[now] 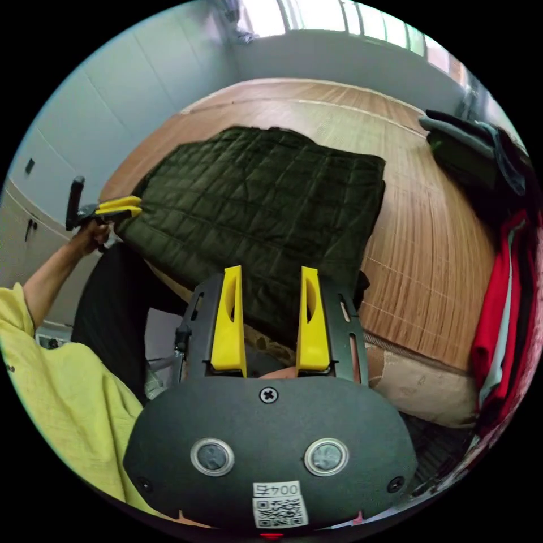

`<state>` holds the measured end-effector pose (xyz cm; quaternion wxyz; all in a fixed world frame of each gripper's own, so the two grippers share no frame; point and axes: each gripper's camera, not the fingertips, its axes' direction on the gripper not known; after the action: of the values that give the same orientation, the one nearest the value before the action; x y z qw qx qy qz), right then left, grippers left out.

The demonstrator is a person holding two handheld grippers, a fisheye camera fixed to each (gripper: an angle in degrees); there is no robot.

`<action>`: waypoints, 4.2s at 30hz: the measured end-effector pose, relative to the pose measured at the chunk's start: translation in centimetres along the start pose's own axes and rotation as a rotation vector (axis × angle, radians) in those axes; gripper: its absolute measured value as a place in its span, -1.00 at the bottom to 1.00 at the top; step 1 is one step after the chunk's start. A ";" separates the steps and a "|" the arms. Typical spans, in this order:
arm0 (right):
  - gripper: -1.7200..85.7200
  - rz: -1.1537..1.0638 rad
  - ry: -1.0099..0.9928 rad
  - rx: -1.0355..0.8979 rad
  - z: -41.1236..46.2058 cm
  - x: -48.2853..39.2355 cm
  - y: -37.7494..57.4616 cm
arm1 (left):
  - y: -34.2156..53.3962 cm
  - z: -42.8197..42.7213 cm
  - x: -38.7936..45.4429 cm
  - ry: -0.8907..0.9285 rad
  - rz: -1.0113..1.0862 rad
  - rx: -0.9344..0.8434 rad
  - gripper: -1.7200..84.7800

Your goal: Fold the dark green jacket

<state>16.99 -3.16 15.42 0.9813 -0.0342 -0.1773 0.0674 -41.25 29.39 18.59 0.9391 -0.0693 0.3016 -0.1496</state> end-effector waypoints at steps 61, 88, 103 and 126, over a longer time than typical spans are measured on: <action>-0.84 0.341 -0.148 -0.045 7.9 22.7 -16.4 | -13.5 5.0 -6.0 0.032 -0.235 -0.014 -0.84; -0.70 -0.186 0.234 -0.713 23.4 7.4 -26.4 | -14.1 11.1 28.0 -0.094 0.393 -0.170 -0.83; -0.71 -0.220 0.269 -0.780 30.1 5.7 -30.4 | -10.0 9.9 16.6 0.071 0.072 -0.124 -0.85; -0.71 -0.227 0.254 -0.837 36.3 5.3 -34.3 | -5.5 3.0 -15.1 0.257 -0.369 0.122 -0.86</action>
<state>13.22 -34.72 54.25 0.8980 -0.4167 -0.0703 -0.1229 -52.48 29.18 30.45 0.8522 -0.0471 0.3911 -0.3444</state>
